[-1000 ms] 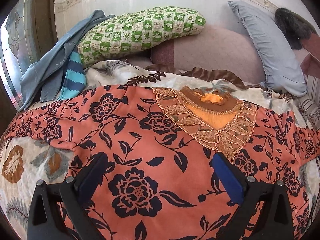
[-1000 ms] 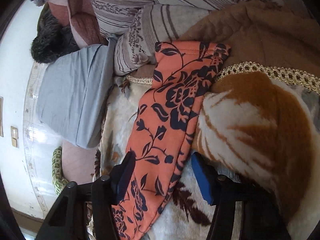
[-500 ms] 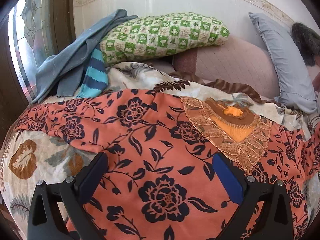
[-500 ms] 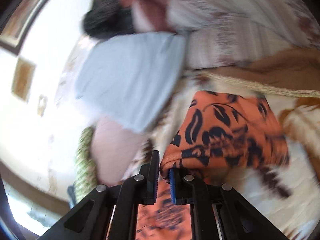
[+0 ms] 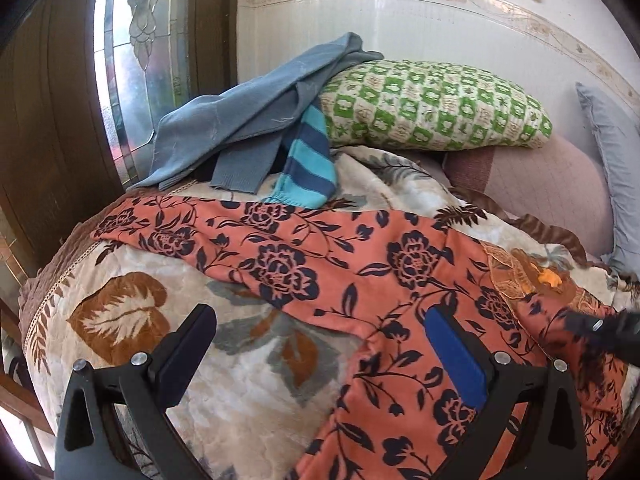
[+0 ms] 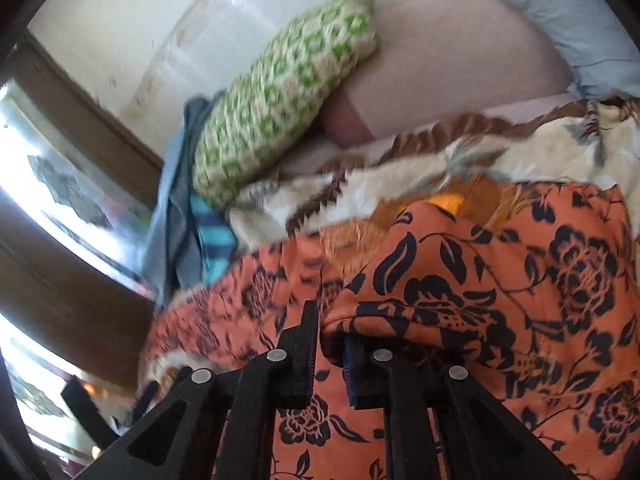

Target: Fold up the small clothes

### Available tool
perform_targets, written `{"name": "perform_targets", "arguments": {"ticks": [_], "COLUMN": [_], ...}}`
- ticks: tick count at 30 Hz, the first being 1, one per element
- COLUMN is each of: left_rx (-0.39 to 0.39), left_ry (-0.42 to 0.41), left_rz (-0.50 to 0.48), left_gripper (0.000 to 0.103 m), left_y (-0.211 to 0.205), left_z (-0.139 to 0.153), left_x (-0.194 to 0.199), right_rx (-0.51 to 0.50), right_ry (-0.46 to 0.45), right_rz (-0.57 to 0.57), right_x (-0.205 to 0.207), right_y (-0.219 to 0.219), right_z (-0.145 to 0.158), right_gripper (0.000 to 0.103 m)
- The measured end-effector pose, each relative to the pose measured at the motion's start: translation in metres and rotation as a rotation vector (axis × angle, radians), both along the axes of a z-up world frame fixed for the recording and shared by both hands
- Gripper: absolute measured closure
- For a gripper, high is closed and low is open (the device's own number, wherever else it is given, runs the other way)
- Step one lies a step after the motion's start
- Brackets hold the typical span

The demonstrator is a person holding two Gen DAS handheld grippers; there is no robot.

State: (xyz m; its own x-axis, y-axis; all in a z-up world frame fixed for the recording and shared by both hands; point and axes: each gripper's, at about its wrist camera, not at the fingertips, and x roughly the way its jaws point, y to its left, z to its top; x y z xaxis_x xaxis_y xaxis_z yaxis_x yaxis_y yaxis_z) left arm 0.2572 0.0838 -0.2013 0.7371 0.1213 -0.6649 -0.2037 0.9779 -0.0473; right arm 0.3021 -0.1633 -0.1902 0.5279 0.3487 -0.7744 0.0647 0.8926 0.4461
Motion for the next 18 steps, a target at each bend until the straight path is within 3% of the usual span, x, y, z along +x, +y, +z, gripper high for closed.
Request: {"name": "perform_targets", "arguments": {"ticks": [2, 5, 8, 9, 10, 11, 12, 14, 15, 18], "left_rx": [-0.013, -0.040, -0.077, -0.092, -0.104, -0.109, -0.107, -0.093, -0.088, -0.085], "left_ry": [0.017, 0.053, 0.061, 0.060, 0.063, 0.067, 0.073, 0.093, 0.106, 0.123], "left_rz": [0.027, 0.051, 0.065, 0.061, 0.052, 0.041, 0.029, 0.010, -0.003, -0.066], "left_gripper": [0.000, 0.000, 0.000, 0.000, 0.000, 0.000, 0.000, 0.000, 0.000, 0.000], "left_y": [0.014, 0.028, 0.035, 0.036, 0.034, 0.032, 0.028, 0.020, 0.015, -0.001], "left_z": [-0.003, -0.008, -0.008, -0.008, -0.008, -0.008, -0.008, -0.010, -0.012, -0.016], "left_x": [0.001, 0.005, 0.005, 0.004, 0.004, 0.005, 0.006, 0.009, 0.011, 0.014], "right_rx": [-0.186, -0.476, -0.547, -0.520, -0.486, -0.462, -0.455, -0.426, -0.338, 0.131], "right_ry": [0.073, 0.066, 0.015, -0.008, -0.027, -0.043, -0.061, -0.079, -0.066, -0.036], "right_rz": [0.079, 0.199, 0.274, 0.294, 0.315, 0.327, 0.324, 0.276, 0.240, 0.046], "right_x": [0.006, 0.000, -0.014, -0.021, -0.026, -0.032, -0.036, -0.036, -0.036, -0.039], "right_y": [0.041, 0.085, 0.090, 0.082, 0.072, 0.062, 0.051, 0.034, 0.016, -0.040], "right_z": [-0.024, -0.041, -0.035, -0.031, -0.027, -0.023, -0.020, -0.015, -0.015, -0.030], "right_gripper": [0.081, 0.081, 0.078, 0.073, 0.061, 0.047, 0.024, 0.021, 0.021, 0.021]}}
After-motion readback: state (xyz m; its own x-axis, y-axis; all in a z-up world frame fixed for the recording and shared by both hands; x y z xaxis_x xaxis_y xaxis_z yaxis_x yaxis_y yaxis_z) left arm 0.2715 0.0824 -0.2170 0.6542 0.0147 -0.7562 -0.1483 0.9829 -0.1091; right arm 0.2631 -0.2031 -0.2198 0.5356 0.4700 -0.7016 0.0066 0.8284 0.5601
